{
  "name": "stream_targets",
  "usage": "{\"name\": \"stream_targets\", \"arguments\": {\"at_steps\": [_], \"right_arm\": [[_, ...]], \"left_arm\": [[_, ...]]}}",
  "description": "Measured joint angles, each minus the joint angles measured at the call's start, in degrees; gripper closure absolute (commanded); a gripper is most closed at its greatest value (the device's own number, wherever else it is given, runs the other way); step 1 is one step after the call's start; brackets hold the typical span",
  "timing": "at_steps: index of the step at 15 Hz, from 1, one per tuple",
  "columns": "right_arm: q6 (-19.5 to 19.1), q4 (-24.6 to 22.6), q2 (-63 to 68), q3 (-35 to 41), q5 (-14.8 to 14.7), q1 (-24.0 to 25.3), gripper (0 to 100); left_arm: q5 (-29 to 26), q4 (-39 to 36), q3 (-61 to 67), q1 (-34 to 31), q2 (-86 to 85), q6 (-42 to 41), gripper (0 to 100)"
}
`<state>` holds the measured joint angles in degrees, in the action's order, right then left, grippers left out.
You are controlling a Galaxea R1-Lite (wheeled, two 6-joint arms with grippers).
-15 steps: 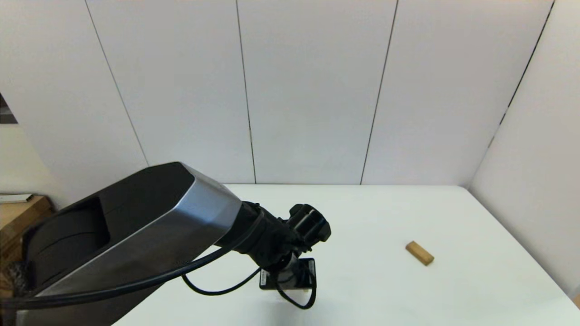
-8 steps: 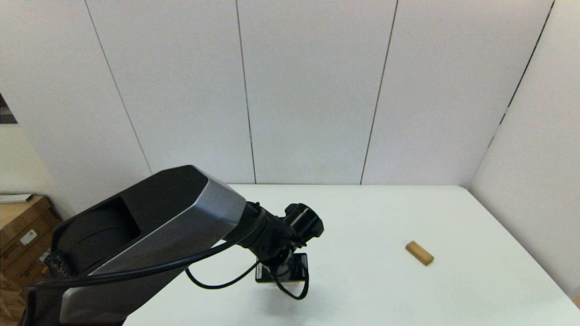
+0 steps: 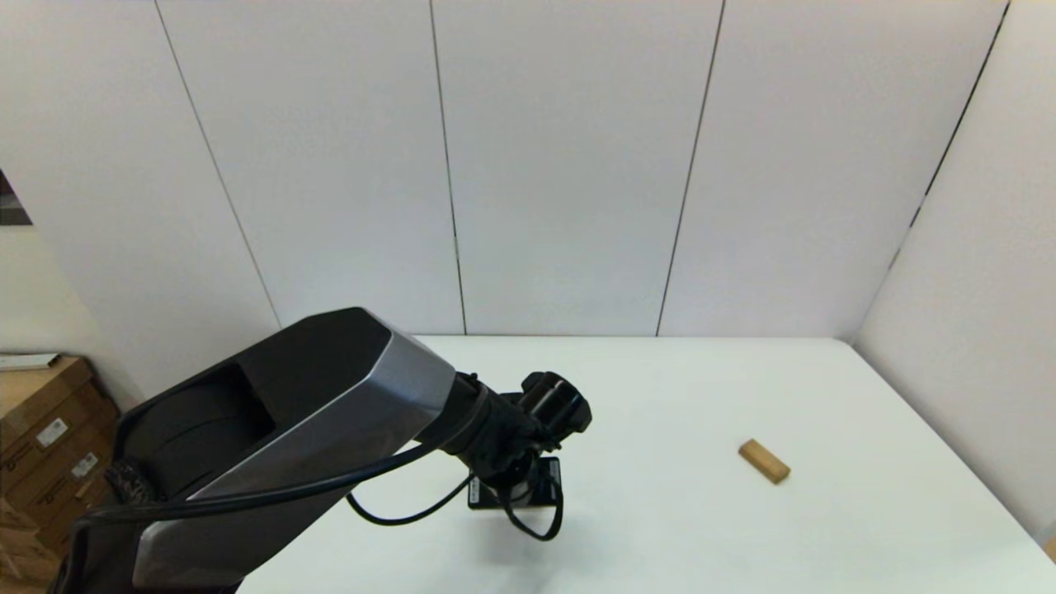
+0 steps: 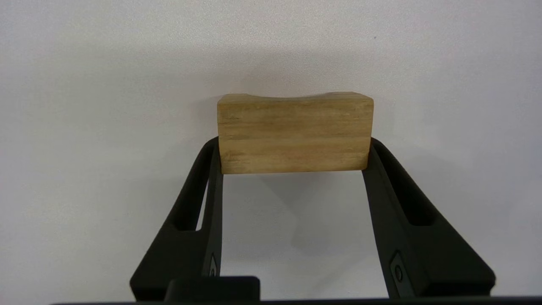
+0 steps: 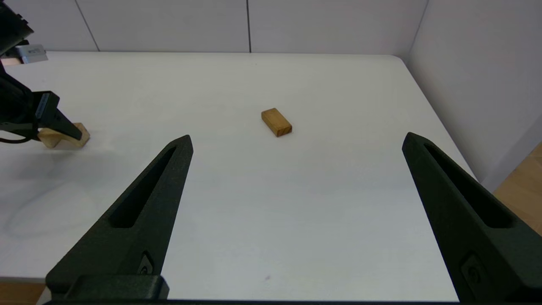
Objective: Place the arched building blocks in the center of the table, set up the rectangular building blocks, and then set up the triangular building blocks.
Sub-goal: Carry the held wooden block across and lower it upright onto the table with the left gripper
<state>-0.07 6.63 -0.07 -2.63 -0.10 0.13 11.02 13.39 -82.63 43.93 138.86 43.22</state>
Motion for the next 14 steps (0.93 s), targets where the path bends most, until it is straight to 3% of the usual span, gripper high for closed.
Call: {"name": "stream_targets", "arguments": {"at_steps": [14], "right_arm": [[0.00, 0.01, 0.00, 0.00, 0.02, 0.02, 0]], "left_arm": [[0.00, 0.20, 0.22, 0.11, 0.09, -0.88, 100]]}}
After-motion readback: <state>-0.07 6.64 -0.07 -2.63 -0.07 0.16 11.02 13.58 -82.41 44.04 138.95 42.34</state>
